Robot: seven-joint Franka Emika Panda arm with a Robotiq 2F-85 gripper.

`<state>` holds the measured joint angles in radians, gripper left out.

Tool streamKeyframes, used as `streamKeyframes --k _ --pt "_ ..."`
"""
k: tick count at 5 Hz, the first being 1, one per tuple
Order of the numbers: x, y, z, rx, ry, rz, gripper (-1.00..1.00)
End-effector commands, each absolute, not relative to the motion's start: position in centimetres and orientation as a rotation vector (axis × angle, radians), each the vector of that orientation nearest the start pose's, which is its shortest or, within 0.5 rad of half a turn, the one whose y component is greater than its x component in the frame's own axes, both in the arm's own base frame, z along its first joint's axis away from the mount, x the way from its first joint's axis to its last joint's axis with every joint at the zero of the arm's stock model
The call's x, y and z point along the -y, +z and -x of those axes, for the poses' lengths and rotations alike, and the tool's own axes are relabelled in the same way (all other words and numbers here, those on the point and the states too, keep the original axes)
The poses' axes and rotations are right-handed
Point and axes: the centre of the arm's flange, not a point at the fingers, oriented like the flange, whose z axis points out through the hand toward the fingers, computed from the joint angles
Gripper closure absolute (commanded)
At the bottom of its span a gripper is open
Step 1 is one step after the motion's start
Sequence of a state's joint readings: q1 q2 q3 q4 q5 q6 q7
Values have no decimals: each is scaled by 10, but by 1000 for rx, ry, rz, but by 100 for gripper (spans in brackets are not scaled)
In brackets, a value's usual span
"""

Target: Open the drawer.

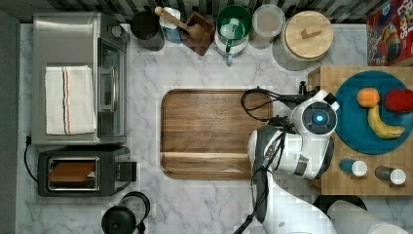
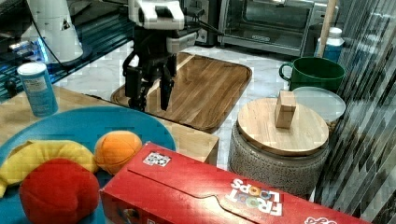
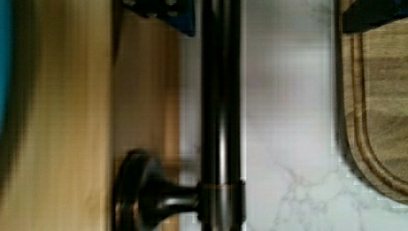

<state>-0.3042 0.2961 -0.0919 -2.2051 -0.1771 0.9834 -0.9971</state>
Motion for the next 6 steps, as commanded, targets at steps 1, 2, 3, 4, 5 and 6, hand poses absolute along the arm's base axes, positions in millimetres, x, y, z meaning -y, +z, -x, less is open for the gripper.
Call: streamKeyframes --k 1,2,3,4,5,6 --pt "165 259 -543 111 -138 3215 -100" --pt "146 255 -552 164 -110 3177 -100" --pt "122 258 -561 221 -38 3147 -100" --pt "86 257 -563 238 31 3125 -100" --pt "39 256 -560 247 21 3174 -100" --pt "1 256 -556 261 21 3184 -100"
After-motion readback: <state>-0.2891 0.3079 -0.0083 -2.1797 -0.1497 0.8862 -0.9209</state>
